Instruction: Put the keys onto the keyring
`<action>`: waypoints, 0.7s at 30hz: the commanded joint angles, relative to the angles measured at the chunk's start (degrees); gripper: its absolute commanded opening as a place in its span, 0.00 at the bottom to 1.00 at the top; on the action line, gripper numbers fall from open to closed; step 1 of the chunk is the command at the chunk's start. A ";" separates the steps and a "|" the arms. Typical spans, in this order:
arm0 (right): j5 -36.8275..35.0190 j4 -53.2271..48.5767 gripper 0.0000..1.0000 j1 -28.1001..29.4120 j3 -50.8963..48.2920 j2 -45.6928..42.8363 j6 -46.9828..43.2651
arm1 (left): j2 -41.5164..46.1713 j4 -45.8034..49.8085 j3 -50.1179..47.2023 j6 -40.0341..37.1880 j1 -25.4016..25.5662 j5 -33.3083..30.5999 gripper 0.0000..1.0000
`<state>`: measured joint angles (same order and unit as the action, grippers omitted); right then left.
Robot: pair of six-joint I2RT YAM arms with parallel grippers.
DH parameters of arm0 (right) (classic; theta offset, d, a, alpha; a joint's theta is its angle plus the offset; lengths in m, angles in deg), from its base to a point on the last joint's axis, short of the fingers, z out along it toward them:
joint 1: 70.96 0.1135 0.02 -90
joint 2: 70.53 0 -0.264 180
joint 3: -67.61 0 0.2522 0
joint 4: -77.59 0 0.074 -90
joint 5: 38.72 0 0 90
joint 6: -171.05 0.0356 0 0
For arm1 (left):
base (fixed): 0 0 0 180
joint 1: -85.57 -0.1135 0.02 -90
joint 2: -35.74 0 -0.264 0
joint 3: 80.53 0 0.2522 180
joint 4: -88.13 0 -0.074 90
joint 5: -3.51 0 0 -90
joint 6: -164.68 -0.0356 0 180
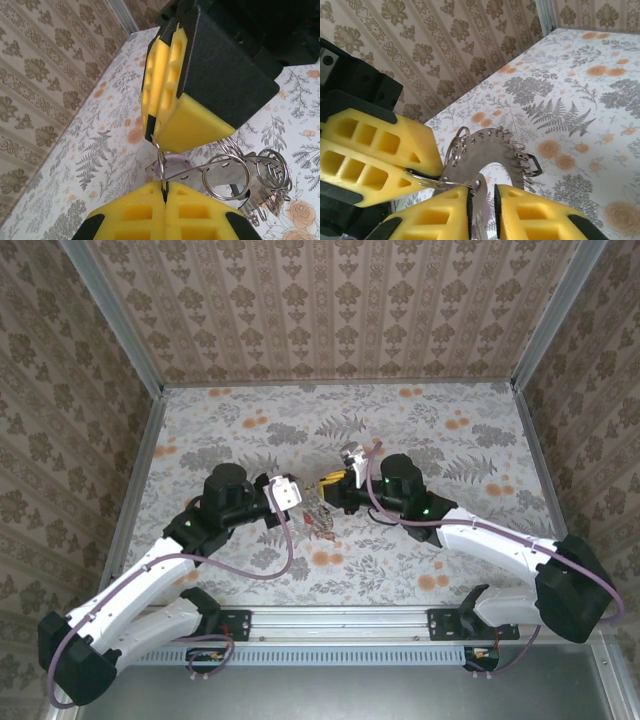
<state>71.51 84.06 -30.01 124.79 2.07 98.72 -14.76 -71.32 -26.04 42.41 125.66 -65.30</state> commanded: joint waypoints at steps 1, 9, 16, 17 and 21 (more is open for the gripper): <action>-1.09 -4.21 0.27 -1.18 2.20 -2.66 -3.06 | 1.56 -3.87 -0.34 -1.48 0.41 2.62 0.00; 0.17 -22.49 0.37 -1.67 9.54 -5.25 -23.02 | 1.48 -6.01 -0.81 -0.42 0.55 3.70 0.00; 4.19 -30.86 0.38 -1.66 11.28 -8.68 -42.71 | 0.64 -6.94 -0.08 1.39 0.60 6.61 0.00; 5.38 -31.48 0.37 -1.68 11.19 -9.07 -45.12 | 0.58 -7.32 -0.12 1.75 0.57 7.38 0.00; 7.77 -34.10 0.31 -1.66 11.97 -9.45 -52.67 | -0.16 -7.75 0.46 2.65 0.63 11.72 0.00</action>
<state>75.72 54.42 -31.50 135.02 -6.56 55.64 -14.80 -75.25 -26.98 43.41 125.73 -58.85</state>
